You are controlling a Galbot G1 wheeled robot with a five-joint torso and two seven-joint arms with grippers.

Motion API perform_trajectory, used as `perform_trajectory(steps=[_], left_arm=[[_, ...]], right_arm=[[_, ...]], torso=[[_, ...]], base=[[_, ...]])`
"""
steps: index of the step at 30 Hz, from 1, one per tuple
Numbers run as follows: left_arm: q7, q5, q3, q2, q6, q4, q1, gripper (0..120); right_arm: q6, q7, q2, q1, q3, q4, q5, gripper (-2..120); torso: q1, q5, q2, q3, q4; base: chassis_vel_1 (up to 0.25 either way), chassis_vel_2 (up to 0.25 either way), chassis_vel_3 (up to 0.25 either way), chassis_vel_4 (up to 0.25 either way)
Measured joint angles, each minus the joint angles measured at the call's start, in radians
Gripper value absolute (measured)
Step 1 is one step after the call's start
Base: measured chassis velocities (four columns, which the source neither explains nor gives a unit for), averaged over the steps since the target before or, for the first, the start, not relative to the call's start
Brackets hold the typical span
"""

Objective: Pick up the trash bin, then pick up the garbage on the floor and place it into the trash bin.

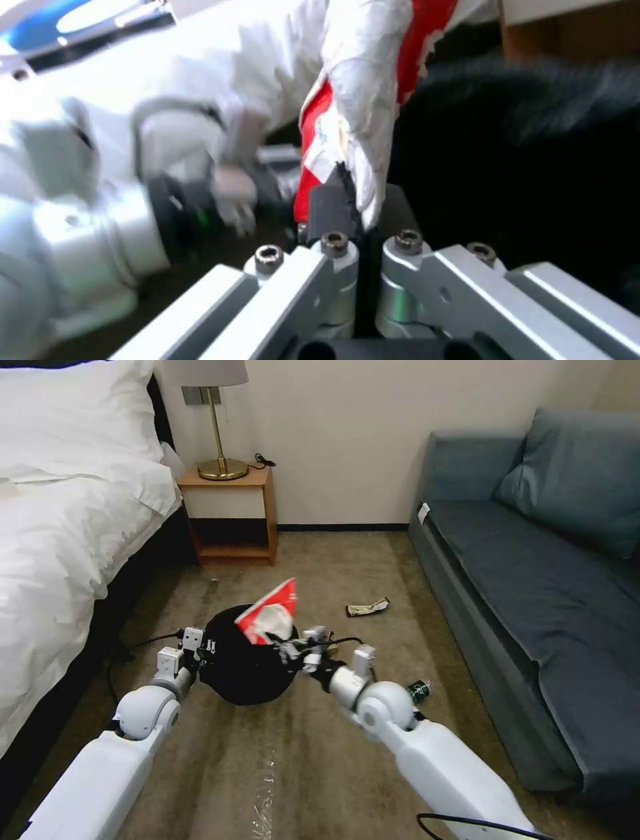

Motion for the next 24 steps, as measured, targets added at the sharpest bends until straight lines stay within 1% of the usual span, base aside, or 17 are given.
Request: perform_trajectory(steps=[1,2,3,4,5,7,8,10,13,15,16,18,19,21,22,23,24], left_arm=[[0.000,-0.002,-0.004,0.002,0.000,-0.003,0.003,1],[0.000,-0.002,-0.004,0.002,0.000,-0.003,0.003,1],[0.000,-0.003,-0.008,0.005,0.000,-0.006,0.007,1],[0.000,-0.003,-0.013,0.010,0.000,-0.009,0.013,1],[0.000,-0.003,-0.013,0.010,0.000,-0.009,0.013,1],[0.000,-0.006,-0.023,0.015,0.000,-0.016,0.022,1],[0.000,-0.006,-0.023,0.015,0.000,-0.016,0.022,1],[0.002,-0.006,-0.031,0.018,-0.001,-0.021,0.030,1],[0.002,-0.006,-0.033,0.018,-0.001,-0.022,0.033,1],[0.001,-0.002,-0.034,0.020,-0.002,-0.025,0.040,1],[0.001,-0.002,-0.034,0.020,-0.002,-0.025,0.040,1],[0.001,0.000,-0.033,0.021,-0.003,-0.026,0.042,1],[0.001,0.000,-0.033,0.021,-0.003,-0.026,0.042,1],[0.000,0.001,-0.033,0.021,-0.004,-0.026,0.042,1],[0.000,0.001,-0.033,0.021,-0.004,-0.026,0.042,1],[0.000,0.001,-0.033,0.021,-0.004,-0.026,0.042,1],[0.000,0.006,-0.036,0.018,-0.008,-0.020,0.041,1]], right_arm=[[0.013,0.000,0.019,0.005,-0.015,-0.046,-0.028,0],[0.013,0.000,0.019,0.005,-0.015,-0.046,-0.028,0],[0.022,0.000,0.030,0.008,-0.024,-0.078,-0.047,0],[0.038,-0.001,0.046,0.013,-0.034,-0.120,-0.069,4],[0.038,-0.001,0.046,0.013,-0.034,-0.120,-0.069,4],[0.047,-0.001,0.059,0.020,-0.041,-0.155,-0.079,16],[0.047,-0.001,0.059,0.020,-0.041,-0.155,-0.079,16],[0.049,0.000,0.065,0.033,-0.052,-0.171,-0.082,27],[0.049,-0.001,0.066,0.036,-0.056,-0.172,-0.082,30],[0.048,0.001,0.070,0.046,-0.064,-0.171,-0.081,45],[0.048,0.001,0.070,0.046,-0.064,-0.171,-0.081,45],[0.036,0.008,0.071,0.048,-0.065,-0.160,-0.073,57],[0.036,0.008,0.071,0.048,-0.065,-0.160,-0.073,57],[0.020,0.022,0.064,0.041,-0.062,-0.139,-0.051,65],[0.020,0.022,0.064,0.041,-0.062,-0.139,-0.051,65],[0.020,0.023,0.063,0.040,-0.061,-0.137,-0.050,69],[0.022,0.032,0.041,0.026,-0.028,-0.127,-0.053,82]], torso=[[0.000,0.0000,0.000,0.000,-0.0002],[0.000,0.0000,0.000,0.000,-0.0002],[0.000,0.0001,0.000,0.000,-0.0001],[0.000,0.0001,0.000,0.000,0.0000],[0.000,0.0001,0.000,0.000,0.0000],[0.000,0.0001,0.000,0.000,0.0001],[0.000,0.0001,0.000,0.000,0.0001],[0.000,0.0000,0.000,0.000,-0.0001],[0.000,0.0000,0.000,0.000,-0.0001],[0.000,0.0000,0.000,0.000,-0.0001],[0.000,0.0000,0.000,0.000,-0.0001],[0.000,0.0001,0.000,0.000,0.0000],[0.000,0.0001,0.000,0.000,0.0000],[0.000,0.0002,0.000,0.000,0.0000],[0.000,0.0002,0.000,0.000,0.0000],[0.000,0.0002,0.000,0.000,0.0000],[0.000,0.0002,0.000,0.000,0.0000]], base=[[0.000,0.000,0.000,0.000],[0.000,0.000,0.000,0.000],[0.000,0.000,0.000,0.000],[0.000,0.000,0.000,0.000],[0.000,0.000,0.000,0.000],[0.000,0.000,0.000,0.000],[0.000,0.000,0.000,0.000],[0.000,0.000,0.000,0.000],[0.000,0.000,0.000,0.000],[0.000,0.000,0.000,0.000],[0.000,0.000,0.000,0.000],[0.000,0.000,0.000,0.000],[0.000,0.000,0.000,0.000],[0.000,0.000,0.000,0.000],[0.000,0.000,0.000,0.000],[0.000,0.000,0.000,0.000],[0.000,0.000,0.000,0.000]])
